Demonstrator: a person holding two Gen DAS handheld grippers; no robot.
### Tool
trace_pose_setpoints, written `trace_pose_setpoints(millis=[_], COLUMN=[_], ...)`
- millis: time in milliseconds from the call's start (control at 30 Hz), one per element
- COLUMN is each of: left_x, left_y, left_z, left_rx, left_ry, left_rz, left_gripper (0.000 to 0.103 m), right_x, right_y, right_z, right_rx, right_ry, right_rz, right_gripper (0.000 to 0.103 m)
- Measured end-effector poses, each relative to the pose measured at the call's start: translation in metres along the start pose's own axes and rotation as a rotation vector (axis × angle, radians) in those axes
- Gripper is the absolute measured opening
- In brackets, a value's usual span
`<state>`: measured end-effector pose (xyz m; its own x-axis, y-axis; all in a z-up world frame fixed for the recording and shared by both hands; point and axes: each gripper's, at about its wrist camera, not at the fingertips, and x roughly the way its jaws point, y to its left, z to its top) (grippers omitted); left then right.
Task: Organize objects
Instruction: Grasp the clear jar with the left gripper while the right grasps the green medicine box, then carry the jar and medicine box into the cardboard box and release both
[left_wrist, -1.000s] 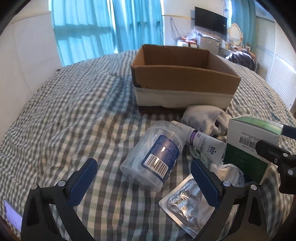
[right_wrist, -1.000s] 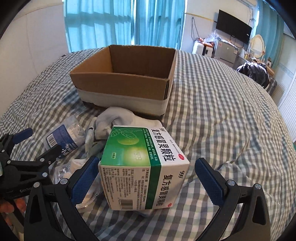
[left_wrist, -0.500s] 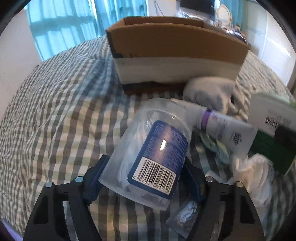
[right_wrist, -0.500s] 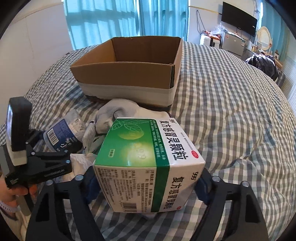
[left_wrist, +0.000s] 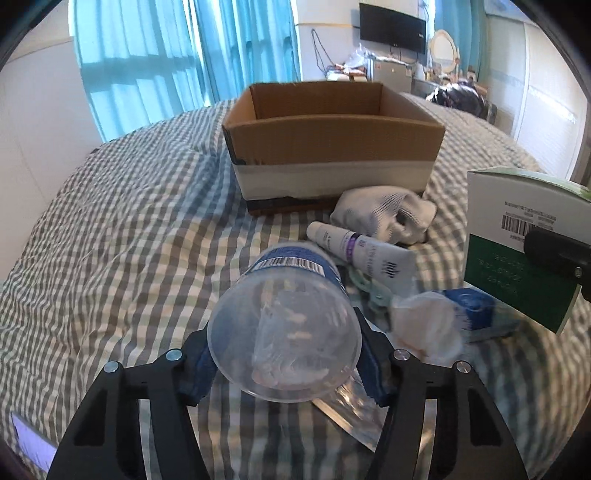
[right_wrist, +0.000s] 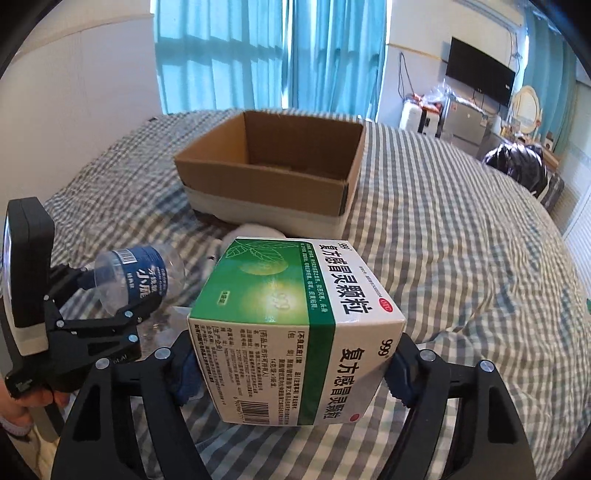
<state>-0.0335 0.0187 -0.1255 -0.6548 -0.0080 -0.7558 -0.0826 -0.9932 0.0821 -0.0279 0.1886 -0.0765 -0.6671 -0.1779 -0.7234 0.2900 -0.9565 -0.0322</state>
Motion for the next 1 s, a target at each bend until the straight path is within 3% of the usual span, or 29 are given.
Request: trace_pose_setpoints(millis=[267, 533, 800, 1000], left_x=[-0.041, -0.074, -0.076, -0.042], left_y=[0.012, 0.019, 0.028, 0.034], left_z=[0.009, 0.036, 0.108, 0.165], left_rx=[-0.088, -0.106, -0.121, -0.113], left_ry=[-0.071, -0.157, -0.231, -0.258], left_rz=[0.039, 0.057, 0.017, -0.003], left_gripper=[0.063, 0.063, 0.063, 0.063], right_x=[-0.034, -0.053, -0.055, -0.015], right_y=[0.004, 0.001, -0.012, -0.015], right_z=[0.002, 0.021, 0.097, 0.15], right_rx=[0.005, 0.007, 0.031, 0.03], right_ry=[-0.051, -0.11, -0.227, -0.262], right_rz=[0.02, 0.047, 0.068, 0.083], right_gripper=[0.078, 0.078, 0.078, 0.078])
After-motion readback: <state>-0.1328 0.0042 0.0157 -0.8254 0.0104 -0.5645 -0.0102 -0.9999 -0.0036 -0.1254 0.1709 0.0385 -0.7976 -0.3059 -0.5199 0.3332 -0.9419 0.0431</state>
